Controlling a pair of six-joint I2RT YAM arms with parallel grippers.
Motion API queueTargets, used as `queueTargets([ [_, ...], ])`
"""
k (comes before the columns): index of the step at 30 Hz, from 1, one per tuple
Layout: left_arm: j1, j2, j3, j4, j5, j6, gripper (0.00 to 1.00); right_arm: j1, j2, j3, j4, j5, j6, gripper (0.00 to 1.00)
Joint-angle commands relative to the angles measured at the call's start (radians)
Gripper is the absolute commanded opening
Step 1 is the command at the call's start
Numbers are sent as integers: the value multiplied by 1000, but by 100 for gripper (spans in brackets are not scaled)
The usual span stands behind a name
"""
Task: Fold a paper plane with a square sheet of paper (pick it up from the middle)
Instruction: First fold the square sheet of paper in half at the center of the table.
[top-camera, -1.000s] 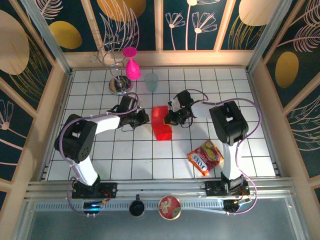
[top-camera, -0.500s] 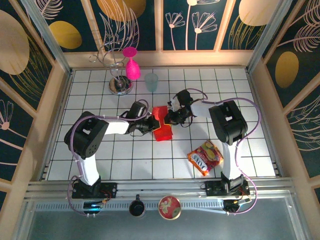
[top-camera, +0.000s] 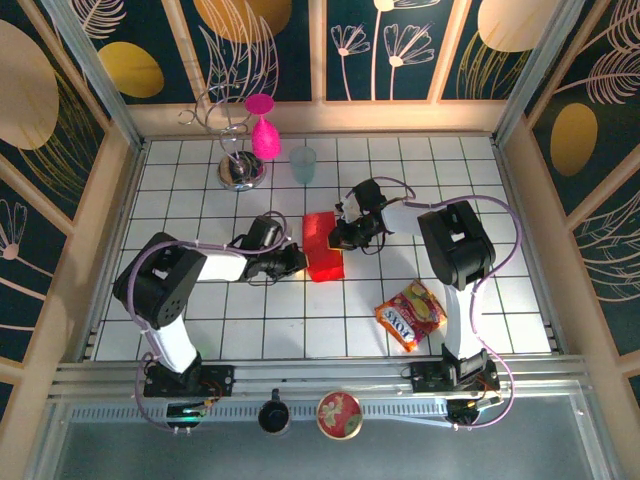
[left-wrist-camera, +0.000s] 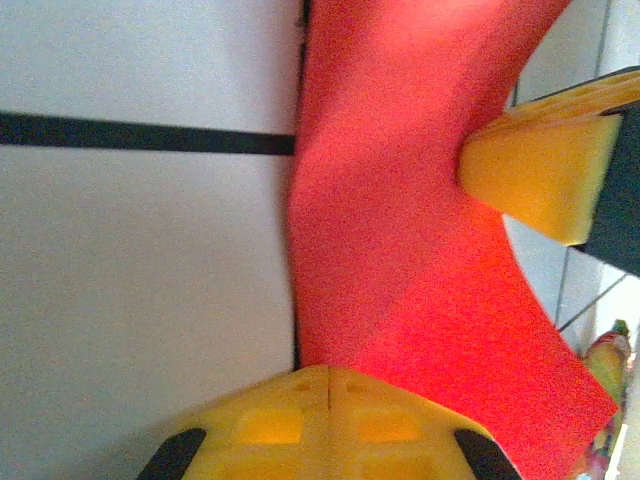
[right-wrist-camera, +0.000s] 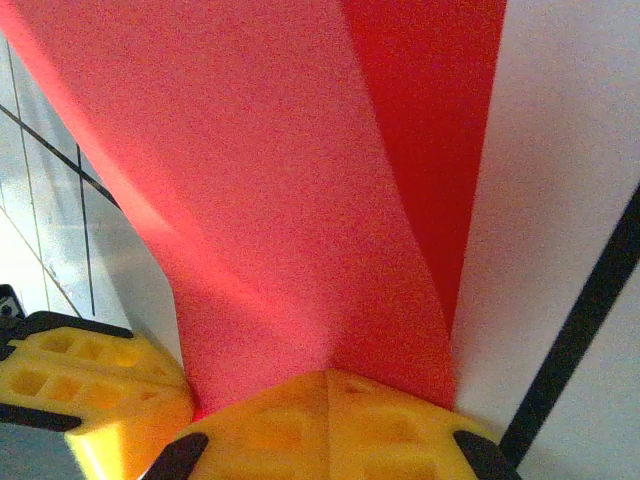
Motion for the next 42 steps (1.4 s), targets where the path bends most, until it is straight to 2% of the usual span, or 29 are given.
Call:
queueTargets([
  [1, 10, -47, 11, -156, -49, 59, 0, -29, 137, -80, -109, 313, -23, 0],
  [4, 8, -87, 66, -120, -30, 36, 0, -29, 135, -85, -105, 312, -20, 0],
  [7, -12, -62, 126, -79, -3, 11, 0, -29, 136, -91, -101, 307, -15, 0],
  [14, -61, 102, 194, -9, 46, -27, 0, -29, 139, -96, -93, 300, -6, 0],
  [22, -61, 103, 74, -2, 72, 0, 0, -29, 155, -76, -103, 304, -4, 0],
  [28, -65, 47, -26, -92, 74, 91, 0, -28, 159, -79, -102, 307, 3, 0],
  [31, -67, 23, -37, -212, 35, 161, 0, -29, 159, -83, -95, 304, 10, 0],
  [35, -66, -26, -52, -285, 7, 184, 0, -29, 155, -89, -89, 304, 16, 0],
  [39, -66, -117, -8, -289, -38, 161, 0, -28, 150, -93, -87, 306, 19, 0],
  [42, -67, -155, 17, -235, -105, 95, 0, -28, 145, -94, -89, 309, 20, 0],
])
